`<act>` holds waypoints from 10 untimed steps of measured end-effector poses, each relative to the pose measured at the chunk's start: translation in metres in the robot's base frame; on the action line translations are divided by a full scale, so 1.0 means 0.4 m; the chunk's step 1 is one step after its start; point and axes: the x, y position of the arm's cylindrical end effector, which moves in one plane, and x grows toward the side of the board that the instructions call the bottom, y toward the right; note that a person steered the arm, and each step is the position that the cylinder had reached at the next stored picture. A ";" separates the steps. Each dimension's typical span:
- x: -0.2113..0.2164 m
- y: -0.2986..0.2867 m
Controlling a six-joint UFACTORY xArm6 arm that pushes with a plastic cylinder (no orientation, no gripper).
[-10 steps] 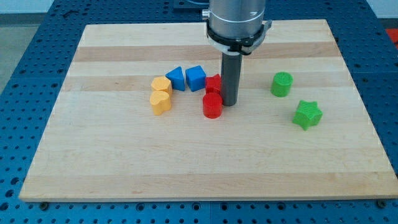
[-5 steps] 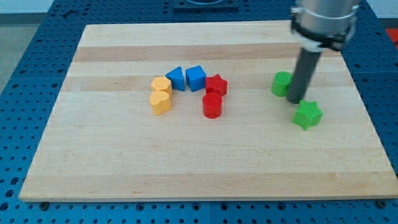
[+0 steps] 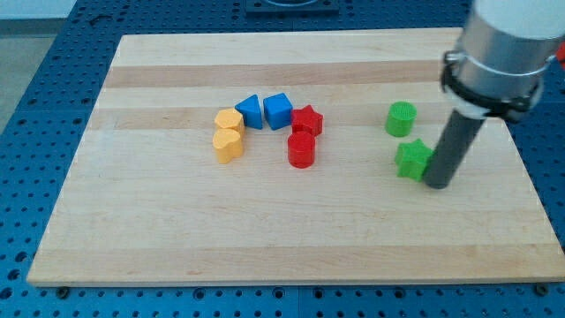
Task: Push the green star towards the red circle
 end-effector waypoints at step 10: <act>-0.035 -0.118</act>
